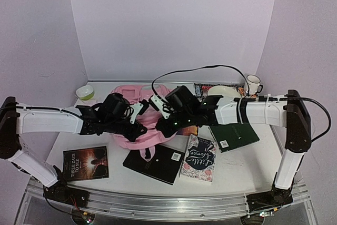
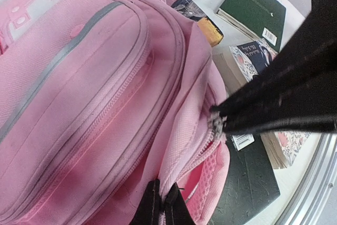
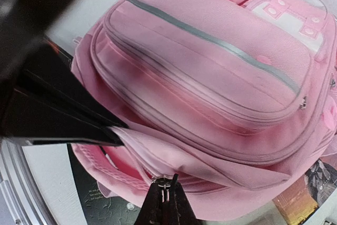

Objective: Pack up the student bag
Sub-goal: Unzip the largest pocket of the student bag.

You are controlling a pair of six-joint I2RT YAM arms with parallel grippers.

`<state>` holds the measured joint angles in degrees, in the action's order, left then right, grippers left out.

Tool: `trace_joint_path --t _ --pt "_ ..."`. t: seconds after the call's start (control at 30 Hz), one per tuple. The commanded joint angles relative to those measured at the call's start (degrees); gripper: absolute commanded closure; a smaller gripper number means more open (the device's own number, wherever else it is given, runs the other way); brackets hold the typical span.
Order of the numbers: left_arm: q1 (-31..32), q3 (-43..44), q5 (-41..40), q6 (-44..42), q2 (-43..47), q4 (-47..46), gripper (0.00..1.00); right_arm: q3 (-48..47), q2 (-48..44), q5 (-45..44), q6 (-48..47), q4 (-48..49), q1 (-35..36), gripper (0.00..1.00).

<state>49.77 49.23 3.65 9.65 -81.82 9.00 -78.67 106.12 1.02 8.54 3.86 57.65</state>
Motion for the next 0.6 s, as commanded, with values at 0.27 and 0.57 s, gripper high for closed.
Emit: trace_joint_path --t 0.27,0.57 --pt "-0.64 -12.83 -12.85 11.86 17.78 0.68 1.0 -2.59 -1.1 -0.54 1.16 -1.54 -15.13 1.0" --pt "-0.64 -10.46 -7.08 9.78 17.86 -0.48 0.57 -6.64 0.26 8.76 0.48 -0.94 -10.58 1.0"
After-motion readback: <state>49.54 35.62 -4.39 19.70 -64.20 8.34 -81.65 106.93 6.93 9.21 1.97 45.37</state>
